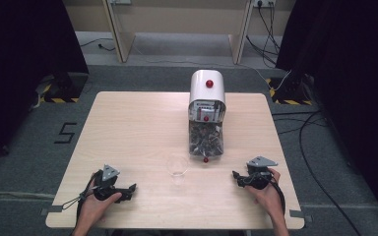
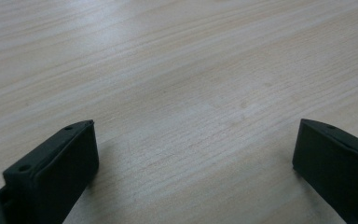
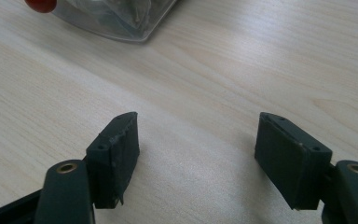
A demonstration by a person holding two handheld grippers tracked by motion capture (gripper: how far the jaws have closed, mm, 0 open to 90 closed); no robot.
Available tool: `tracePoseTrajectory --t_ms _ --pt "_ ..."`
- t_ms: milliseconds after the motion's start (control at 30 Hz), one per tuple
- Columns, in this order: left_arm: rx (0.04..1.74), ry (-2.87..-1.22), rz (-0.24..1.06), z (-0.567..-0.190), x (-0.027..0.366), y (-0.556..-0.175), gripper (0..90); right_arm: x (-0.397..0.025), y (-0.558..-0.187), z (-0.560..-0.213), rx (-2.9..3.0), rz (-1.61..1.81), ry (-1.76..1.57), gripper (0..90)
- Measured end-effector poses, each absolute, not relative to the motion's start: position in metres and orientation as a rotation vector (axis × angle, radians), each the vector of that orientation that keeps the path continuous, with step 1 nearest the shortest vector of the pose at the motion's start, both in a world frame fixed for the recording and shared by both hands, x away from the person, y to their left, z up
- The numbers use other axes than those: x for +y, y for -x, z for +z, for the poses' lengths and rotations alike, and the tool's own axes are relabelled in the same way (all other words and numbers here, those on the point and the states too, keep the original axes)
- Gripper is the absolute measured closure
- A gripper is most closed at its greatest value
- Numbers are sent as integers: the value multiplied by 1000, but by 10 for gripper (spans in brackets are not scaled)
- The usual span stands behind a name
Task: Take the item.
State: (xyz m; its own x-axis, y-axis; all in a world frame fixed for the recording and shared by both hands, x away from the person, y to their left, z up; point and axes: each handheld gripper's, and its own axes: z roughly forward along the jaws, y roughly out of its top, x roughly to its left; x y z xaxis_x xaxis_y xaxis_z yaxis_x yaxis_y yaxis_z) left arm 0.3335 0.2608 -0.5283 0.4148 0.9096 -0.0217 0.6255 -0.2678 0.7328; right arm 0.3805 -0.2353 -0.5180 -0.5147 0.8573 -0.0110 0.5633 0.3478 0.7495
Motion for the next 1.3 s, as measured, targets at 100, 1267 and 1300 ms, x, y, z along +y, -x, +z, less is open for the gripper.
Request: tracePoseTrajectory --t_ms 100,1267,1300 --pt "1299 -1999 541 -528 261 -334 0 -235 -380 -518 2204 995 -1249 325" --pt "1299 -1999 541 -528 261 -334 0 -202 -391 -456 2069 1199 -1045 386" --pt "1299 -1999 541 -528 261 -334 0 -202 -391 -456 2069 1199 -1045 386"
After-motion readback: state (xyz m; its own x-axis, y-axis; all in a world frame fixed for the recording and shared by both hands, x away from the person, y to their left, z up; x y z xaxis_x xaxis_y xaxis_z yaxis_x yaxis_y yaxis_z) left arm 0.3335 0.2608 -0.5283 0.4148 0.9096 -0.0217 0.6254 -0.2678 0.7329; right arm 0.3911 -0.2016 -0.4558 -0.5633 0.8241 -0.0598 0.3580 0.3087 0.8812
